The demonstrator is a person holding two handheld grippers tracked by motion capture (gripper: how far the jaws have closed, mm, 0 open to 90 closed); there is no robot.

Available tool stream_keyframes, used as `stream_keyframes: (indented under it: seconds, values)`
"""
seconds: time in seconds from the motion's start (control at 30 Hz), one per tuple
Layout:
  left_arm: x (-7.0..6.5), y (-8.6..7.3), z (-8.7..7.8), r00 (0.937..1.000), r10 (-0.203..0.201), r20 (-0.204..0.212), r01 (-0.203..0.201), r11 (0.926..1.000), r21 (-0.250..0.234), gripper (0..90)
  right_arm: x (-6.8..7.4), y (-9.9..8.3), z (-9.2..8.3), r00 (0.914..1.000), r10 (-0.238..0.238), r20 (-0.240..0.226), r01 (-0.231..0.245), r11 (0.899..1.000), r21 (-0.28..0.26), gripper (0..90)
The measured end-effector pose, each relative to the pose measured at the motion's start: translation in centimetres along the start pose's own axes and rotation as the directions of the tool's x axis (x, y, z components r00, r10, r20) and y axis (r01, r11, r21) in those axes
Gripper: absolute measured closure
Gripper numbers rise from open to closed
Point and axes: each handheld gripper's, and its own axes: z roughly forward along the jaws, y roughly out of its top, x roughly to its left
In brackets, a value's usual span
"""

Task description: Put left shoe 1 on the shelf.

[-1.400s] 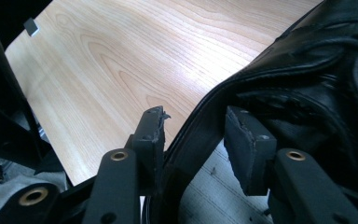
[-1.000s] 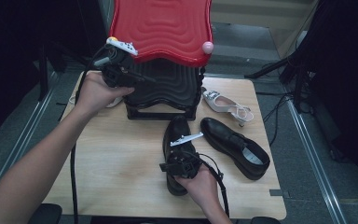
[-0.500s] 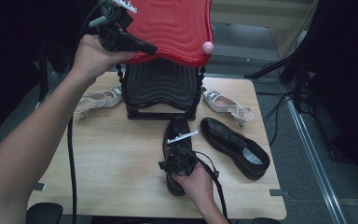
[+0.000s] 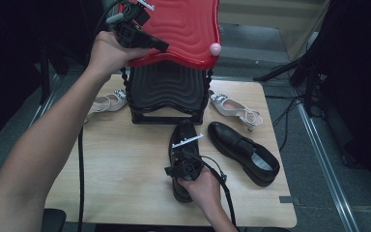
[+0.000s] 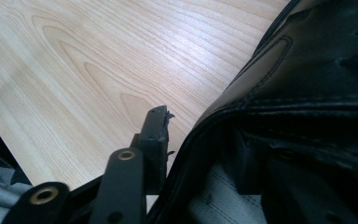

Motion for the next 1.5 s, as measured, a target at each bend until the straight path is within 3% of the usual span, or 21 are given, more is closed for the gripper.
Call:
stream_keyframes:
  seconds: [0.1,0.17,0.23,0.3,0.37,0.57,0.7,0.97,1.17,1.23,1.5]
  values:
    - [0.2,0.0,0.0,0.9999,-0.002,-0.015,0.002,1.0000,-0.003,88.4,-0.2,0.1,-0.1,0.9999,0.011,-0.006,-0.011,1.000,0.003,68.9]
    - [0.5,-0.1,0.0,0.9999,-0.010,0.006,0.010,0.9999,-0.010,88.3,-0.4,0.1,-0.1,0.9998,0.017,-0.014,-0.017,1.000,0.003,71.1]
    - [0.7,-0.1,0.0,0.9999,-0.016,-0.004,0.016,0.9998,-0.012,88.3,-0.5,0.1,-0.2,0.9996,0.023,-0.017,-0.023,1.000,0.007,73.5]
    - [0.9,-0.1,0.2,0.9990,-0.019,-0.039,0.019,0.9998,0.006,88.5,-0.6,0.2,-0.2,0.9996,0.025,-0.014,-0.025,1.000,0.015,75.4]
    - [1.3,-0.2,0.2,0.9988,-0.041,-0.026,0.041,0.9991,0.008,88.8,-0.7,0.2,-0.2,0.9990,0.038,-0.022,-0.038,0.999,0.020,76.4]
    - [1.2,0.0,0.3,0.9992,-0.030,-0.028,0.030,0.9994,0.014,88.9,-1.6,0.2,-1.0,0.9982,0.036,-0.047,-0.034,0.998,0.056,86.3]
    - [1.2,-0.1,0.3,0.9990,-0.032,-0.032,0.032,0.9994,0.011,88.9,-2.3,0.0,-1.9,0.9958,0.051,-0.076,-0.048,0.998,0.031,87.0]
    - [1.1,-0.1,0.4,0.9988,-0.037,-0.032,0.037,0.9993,0.009,89.3,-3.3,-0.4,-3.7,0.9947,0.033,-0.097,-0.036,0.999,-0.028,87.2]
    - [1.2,-0.1,0.3,0.9985,-0.045,-0.030,0.046,0.9988,0.015,89.3,-4.2,-0.2,-4.9,0.9855,0.033,-0.167,-0.042,0.998,-0.050,87.4]
    - [1.2,-0.1,0.3,0.9987,-0.042,-0.029,0.043,0.9990,0.016,89.3,-4.2,0.0,-5.1,0.9823,0.026,-0.186,-0.036,0.998,-0.053,87.4]
    - [1.3,0.0,0.4,0.9985,-0.049,-0.024,0.050,0.9986,0.016,89.5,-3.0,0.5,-6.7,0.9816,-0.006,-0.191,-0.011,0.996,-0.088,87.3]
